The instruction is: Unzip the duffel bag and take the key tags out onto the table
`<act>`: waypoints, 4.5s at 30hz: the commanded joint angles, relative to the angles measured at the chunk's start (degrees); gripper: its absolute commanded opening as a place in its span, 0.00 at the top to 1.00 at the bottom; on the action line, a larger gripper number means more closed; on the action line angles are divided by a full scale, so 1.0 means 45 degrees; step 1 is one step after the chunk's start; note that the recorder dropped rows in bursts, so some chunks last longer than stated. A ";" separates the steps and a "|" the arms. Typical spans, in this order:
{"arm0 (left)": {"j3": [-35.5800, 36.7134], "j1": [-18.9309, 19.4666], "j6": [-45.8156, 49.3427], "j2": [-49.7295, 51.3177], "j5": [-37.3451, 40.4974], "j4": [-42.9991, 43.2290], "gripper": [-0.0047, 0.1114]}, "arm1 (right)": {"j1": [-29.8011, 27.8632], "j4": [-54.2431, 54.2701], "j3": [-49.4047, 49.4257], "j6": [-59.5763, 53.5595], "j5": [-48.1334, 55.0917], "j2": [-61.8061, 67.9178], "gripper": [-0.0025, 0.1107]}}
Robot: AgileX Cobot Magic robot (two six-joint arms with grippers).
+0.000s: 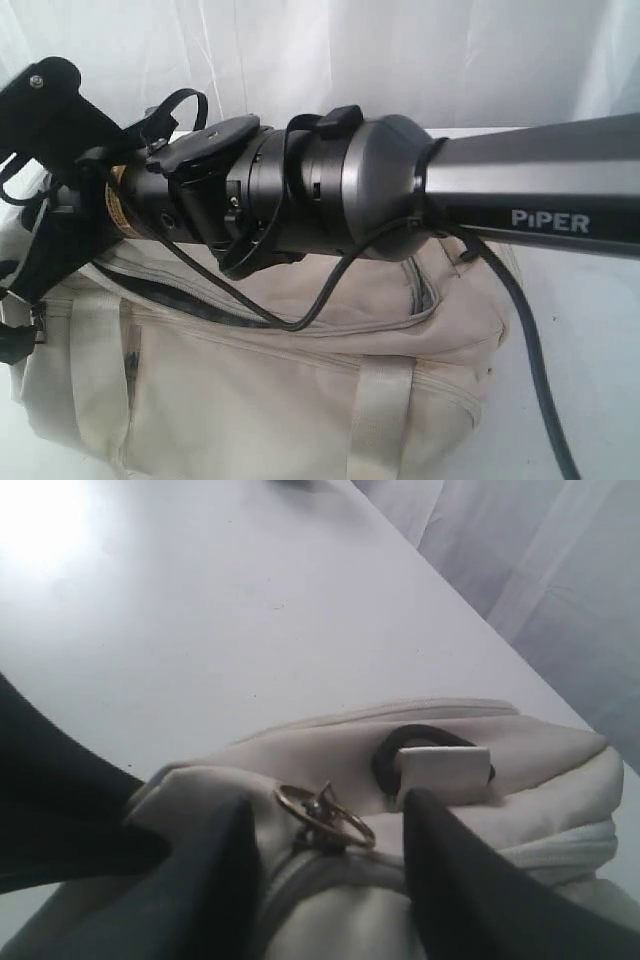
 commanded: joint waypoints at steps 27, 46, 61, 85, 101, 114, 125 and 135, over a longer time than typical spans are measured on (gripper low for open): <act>-0.0124 0.0043 -0.0034 -0.0030 0.0244 0.0059 0.96 | 0.0002 0.1448 0.0028 0.1789 -0.1340 0.0087 0.63; -0.0124 0.0043 -0.0034 -0.0030 0.0380 0.1364 0.96 | -0.0205 -0.0818 0.0028 0.5366 -0.3238 -0.0071 0.63; -0.0124 0.0043 -0.0034 -0.0030 0.0646 0.1769 0.96 | -0.1966 -0.2010 -0.0092 0.7143 -0.4062 -0.1288 0.63; -0.0124 0.0043 -0.0058 -0.0030 0.0603 0.1769 0.96 | -0.2663 -0.2010 -0.1435 0.9155 -0.5582 0.1259 0.63; -0.0124 0.0043 -0.0058 -0.0030 0.0518 0.1769 0.96 | -0.2919 -0.1904 -0.1818 1.0393 -0.6216 0.2332 0.50; -0.0124 0.0043 -0.0058 -0.0030 0.0336 0.1769 0.96 | -0.2919 -0.0214 -0.2639 1.0322 -0.7452 0.2731 0.52; -0.0124 0.0043 -0.0034 -0.0030 0.0385 0.1769 0.96 | -0.2891 -0.0237 -0.2664 1.0374 -0.7846 0.2978 0.52; -0.0124 0.0043 -0.0034 -0.0030 0.0370 0.1769 0.96 | -0.2891 -0.0237 -0.2664 1.0374 -0.8744 0.2998 0.71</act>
